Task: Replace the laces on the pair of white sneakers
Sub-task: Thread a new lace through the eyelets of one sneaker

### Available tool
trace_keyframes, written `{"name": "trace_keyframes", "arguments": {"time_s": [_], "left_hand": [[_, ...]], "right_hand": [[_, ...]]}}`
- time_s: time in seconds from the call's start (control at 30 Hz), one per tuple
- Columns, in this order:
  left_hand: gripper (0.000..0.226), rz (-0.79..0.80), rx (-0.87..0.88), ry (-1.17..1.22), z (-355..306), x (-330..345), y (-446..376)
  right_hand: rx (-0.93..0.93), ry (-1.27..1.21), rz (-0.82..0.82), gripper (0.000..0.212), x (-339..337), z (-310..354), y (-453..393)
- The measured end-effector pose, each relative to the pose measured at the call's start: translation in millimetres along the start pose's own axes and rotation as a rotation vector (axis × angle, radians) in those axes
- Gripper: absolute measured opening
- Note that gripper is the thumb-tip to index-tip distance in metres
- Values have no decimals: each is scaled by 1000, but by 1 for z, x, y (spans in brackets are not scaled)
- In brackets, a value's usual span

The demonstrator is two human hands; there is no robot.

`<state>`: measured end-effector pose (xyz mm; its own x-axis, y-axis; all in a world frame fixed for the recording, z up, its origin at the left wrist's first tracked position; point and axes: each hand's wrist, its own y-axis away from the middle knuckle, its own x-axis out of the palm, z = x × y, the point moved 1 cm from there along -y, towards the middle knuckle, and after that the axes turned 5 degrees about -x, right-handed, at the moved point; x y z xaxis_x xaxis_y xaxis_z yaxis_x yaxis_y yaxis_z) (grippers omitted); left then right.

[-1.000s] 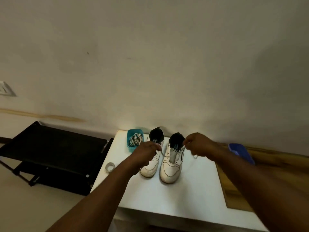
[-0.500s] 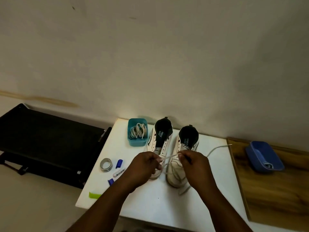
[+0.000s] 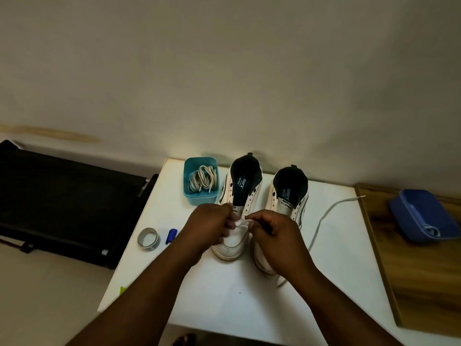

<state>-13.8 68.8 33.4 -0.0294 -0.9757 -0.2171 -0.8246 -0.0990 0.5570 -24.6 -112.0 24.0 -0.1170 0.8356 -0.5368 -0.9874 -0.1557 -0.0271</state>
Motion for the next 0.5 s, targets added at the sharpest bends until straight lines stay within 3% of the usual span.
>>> {"name": "trace_keyframes", "arguments": {"time_s": [0.07,0.13,0.23,0.5], "left_hand": [[21,-290,163,-294,6,-3,-14],[11,-413,213,-379,8,-3,-19],[12,-444,230,-332,12,1,-26],[48,-453,248,-535,19,14,-30]], "right_hand": [[68,-45,-34,17,1,-8,-2],[99,-113,-30,16,3,-9,-2],[91,-132,-40,21,4,-9,-4],[76,-150,-92,14,3,-12,-9]]}}
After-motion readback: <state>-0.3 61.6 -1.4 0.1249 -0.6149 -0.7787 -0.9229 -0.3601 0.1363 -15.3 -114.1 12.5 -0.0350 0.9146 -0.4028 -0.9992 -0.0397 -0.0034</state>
